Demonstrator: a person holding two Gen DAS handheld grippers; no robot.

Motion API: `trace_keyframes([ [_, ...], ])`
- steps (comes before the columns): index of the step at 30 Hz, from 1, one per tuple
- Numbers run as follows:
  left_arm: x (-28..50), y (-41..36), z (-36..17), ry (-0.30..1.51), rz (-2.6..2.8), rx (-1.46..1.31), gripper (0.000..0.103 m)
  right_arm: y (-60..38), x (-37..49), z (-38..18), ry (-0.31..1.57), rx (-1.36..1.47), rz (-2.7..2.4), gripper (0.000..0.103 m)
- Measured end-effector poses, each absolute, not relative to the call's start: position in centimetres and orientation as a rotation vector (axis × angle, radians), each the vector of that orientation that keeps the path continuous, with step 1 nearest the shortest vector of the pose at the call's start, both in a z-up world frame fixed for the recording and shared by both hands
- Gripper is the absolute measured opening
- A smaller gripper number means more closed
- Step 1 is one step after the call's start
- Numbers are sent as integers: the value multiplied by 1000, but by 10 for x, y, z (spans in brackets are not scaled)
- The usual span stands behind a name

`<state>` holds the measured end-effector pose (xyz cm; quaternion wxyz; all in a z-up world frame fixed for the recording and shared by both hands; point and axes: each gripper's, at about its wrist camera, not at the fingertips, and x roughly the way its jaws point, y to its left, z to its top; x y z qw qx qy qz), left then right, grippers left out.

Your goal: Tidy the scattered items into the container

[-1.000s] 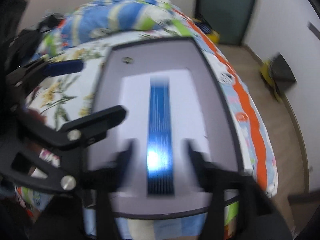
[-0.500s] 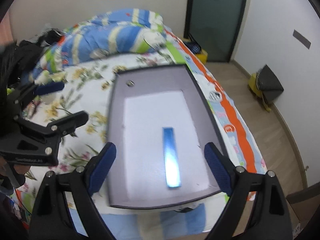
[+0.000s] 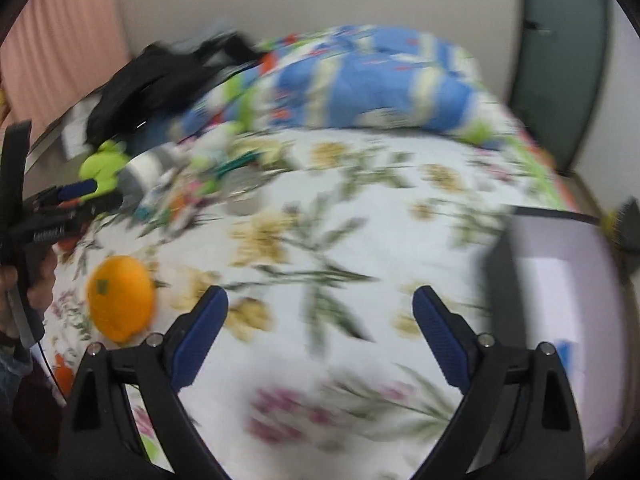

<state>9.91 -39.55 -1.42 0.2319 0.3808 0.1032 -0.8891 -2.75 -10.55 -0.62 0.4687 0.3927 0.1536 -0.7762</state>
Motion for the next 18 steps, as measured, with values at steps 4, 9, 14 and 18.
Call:
trace_keyframes([
  [4,113,-446,-33,249,-2372,1047,93,-192,-21,-44,334,1044,-1812,94],
  [9,96,-463,-64,197,-2439,1156,93,-254,-45,-74,200,1190,-1775,94],
  [14,58,-452,-97,154,-2469,1240,93,-275,-70,-85,117,1254,-1782,94],
  [18,33,-445,-122,135,-2479,1293,93,-283,-87,-100,79,1323,-1771,94],
])
